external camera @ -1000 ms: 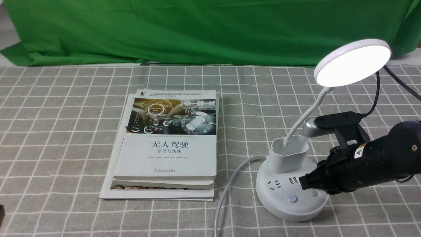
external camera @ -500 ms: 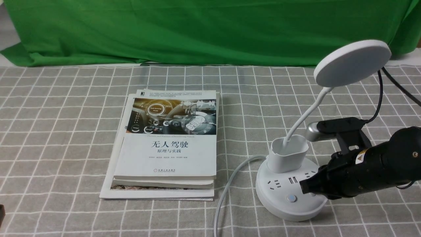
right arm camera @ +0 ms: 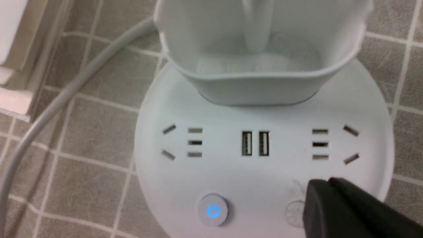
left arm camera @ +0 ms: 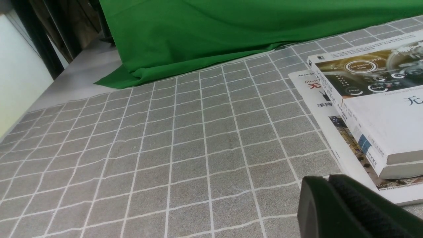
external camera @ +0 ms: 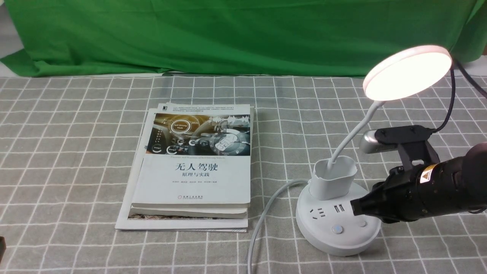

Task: Turn off the desk lamp on the grey coffee tablecloth by hand.
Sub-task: 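Press the power button on the lamp base to turn the lamp off with the right gripper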

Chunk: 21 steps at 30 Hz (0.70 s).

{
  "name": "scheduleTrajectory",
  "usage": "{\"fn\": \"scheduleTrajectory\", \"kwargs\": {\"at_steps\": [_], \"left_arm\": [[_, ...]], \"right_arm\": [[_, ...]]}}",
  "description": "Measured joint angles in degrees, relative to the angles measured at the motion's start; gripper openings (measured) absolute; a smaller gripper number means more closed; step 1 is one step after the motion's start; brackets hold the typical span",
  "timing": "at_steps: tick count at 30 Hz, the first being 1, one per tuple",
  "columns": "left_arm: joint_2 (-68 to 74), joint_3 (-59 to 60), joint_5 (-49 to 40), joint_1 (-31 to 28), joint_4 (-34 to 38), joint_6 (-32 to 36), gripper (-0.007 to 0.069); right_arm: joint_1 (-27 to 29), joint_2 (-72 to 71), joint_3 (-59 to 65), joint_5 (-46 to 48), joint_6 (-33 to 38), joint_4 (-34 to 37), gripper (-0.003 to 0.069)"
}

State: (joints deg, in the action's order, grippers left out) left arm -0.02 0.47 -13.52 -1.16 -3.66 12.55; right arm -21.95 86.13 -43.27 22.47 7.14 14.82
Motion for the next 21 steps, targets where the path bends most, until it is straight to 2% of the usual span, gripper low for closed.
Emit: {"fn": "scheduleTrajectory", "kwargs": {"at_steps": [13,21], "left_arm": [[0.00,0.00,0.00,0.00,0.00,0.00,0.0020],[0.00,0.00,0.00,0.00,0.00,0.00,0.0020]], "right_arm": [[0.00,4.19,1.91,-5.24,-0.06,1.01,0.0037],[0.13,-4.41,2.74,1.32,-0.11,0.12,0.0037]]}}
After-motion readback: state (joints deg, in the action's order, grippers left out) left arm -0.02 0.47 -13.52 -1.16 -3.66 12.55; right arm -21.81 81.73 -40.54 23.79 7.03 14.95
